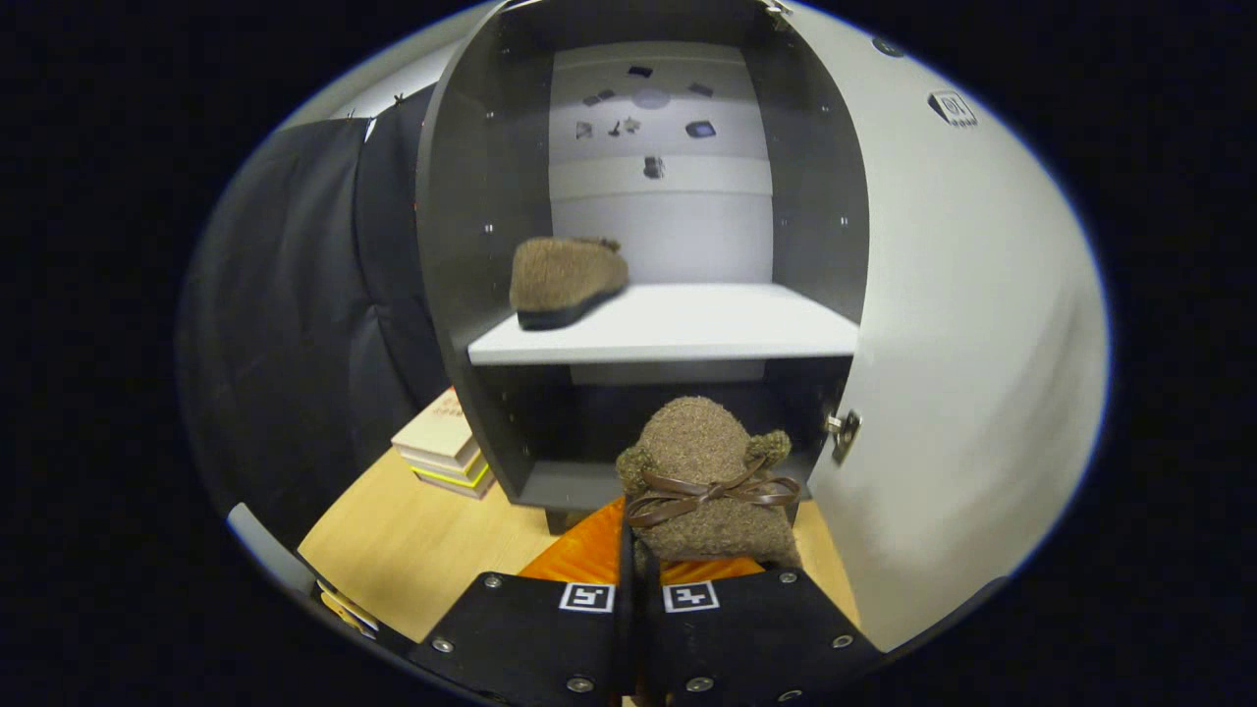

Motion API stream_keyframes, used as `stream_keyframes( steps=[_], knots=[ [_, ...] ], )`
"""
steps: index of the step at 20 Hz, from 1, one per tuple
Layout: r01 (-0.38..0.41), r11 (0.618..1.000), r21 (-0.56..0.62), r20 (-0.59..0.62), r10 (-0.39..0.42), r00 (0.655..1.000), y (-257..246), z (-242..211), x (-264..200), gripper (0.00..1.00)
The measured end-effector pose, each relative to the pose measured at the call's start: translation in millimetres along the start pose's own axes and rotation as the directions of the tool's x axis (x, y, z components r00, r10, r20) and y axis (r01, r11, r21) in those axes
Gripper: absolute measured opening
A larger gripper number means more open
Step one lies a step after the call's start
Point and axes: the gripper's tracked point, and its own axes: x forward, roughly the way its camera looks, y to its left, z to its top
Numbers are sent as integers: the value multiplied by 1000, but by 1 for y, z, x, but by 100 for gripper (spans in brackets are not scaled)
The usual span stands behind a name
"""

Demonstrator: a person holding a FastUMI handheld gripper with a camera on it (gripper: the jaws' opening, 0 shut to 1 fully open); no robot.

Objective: Open the shoe cabinet door, grab the shoes and put them into the shoe cabinet, then close the shoe cabinet door.

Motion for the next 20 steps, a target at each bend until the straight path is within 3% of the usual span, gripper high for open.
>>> stream_keyframes(
  steps=[4, 10, 20],
  knots=[
    [7, 1000, -11, 72, -6, 997, -6, 60, 20, 4],
    [74, 997, -37, 112, -69, 991, -12, 108, 65, 4],
    [109, 994, -14, 47, -108, 993, -17, 141, 144, 4]
  ],
)
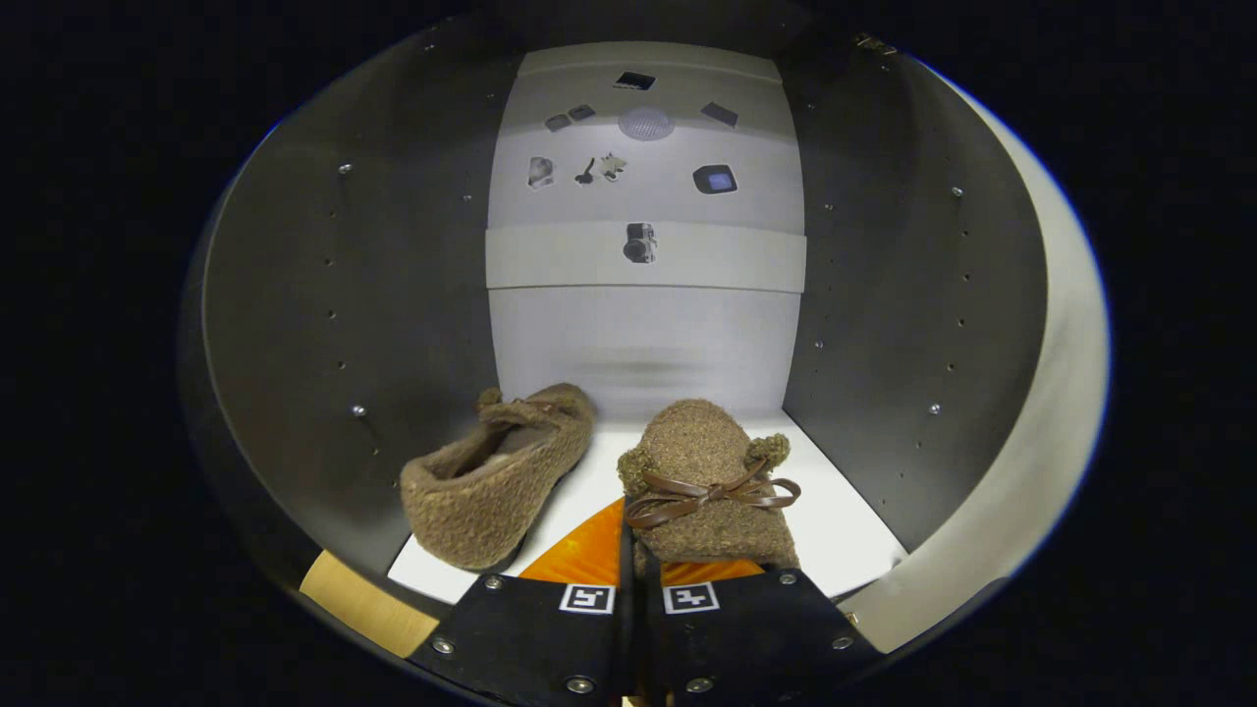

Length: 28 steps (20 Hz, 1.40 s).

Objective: Open the shoe cabinet door, grab the shoes and put them into the shoe cabinet, then close the shoe cabinet door.

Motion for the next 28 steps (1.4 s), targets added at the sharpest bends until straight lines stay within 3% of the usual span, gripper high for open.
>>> stream_keyframes(
  steps=[10, 16, 18, 20, 23, 25, 28],
  knots=[
    [18, 999, -31, -60, -19, 998, -4, 14, 87, 4],
    [23, 1000, -1, -83, -23, 996, -1, 12, 95, 9],
    [9, 1000, -3, -76, -9, 997, 4, 13, 84, 20],
    [-26, 999, -23, -62, 25, 998, 14, 16, 67, 44],
    [-20, 997, -76, -31, 18, 999, 16, 20, 38, 80],
    [-37, 997, -67, -14, 36, 999, 21, 22, 16, 89],
    [-72, 996, -49, 7, 72, 997, 27, 24, -27, 93]
  ],
)
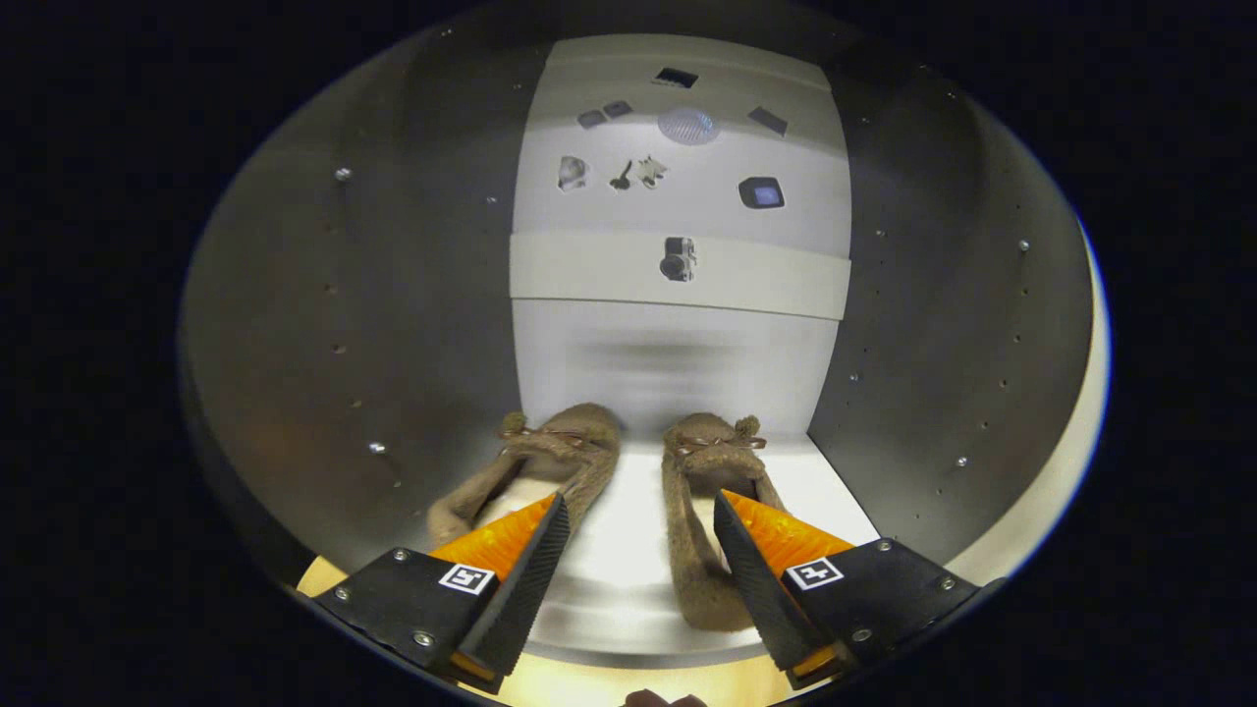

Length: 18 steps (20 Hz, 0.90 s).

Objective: Open the shoe cabinet door, grab the shoes and put them into the shoe cabinet, then close the shoe cabinet door.

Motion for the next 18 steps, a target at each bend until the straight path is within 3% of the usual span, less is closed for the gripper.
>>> stream_keyframes(
  steps=[4, 10, 18],
  knots=[
    [-49, 997, 59, 34, 47, 998, 15, 3, -57, 94],
    [-47, 995, 88, 77, 40, 996, 18, -5, -148, 94],
    [-64, 998, 21, 129, 60, 990, -10, -26, -280, 94]
  ],
)
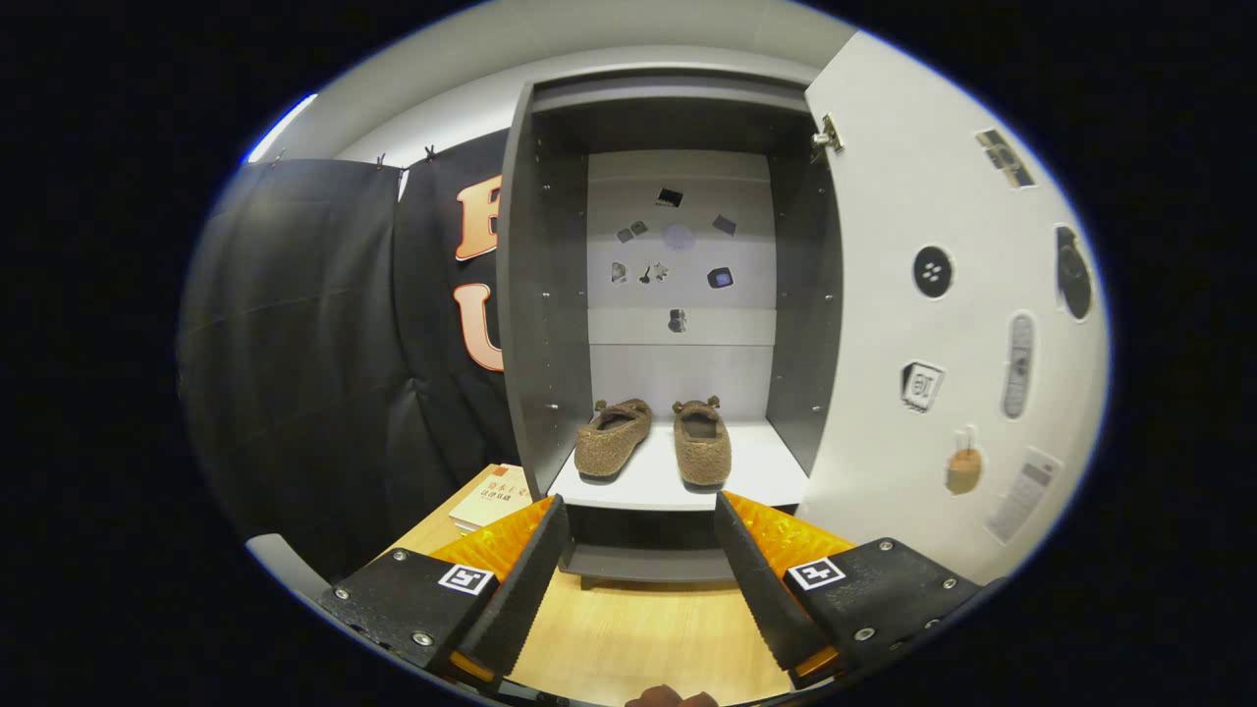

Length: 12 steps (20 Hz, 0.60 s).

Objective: Open the shoe cabinet door, grab the shoes and put them into the shoe cabinet, then close the shoe cabinet door.

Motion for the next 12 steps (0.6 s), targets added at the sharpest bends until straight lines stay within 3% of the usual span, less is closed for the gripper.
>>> stream_keyframes(
  steps=[10, 12],
  knots=[
    [-157, 986, 47, 57, 155, 986, -62, -23, -148, 93],
    [-157, 986, 58, 68, 153, 986, -92, -27, -168, 93]
  ],
)
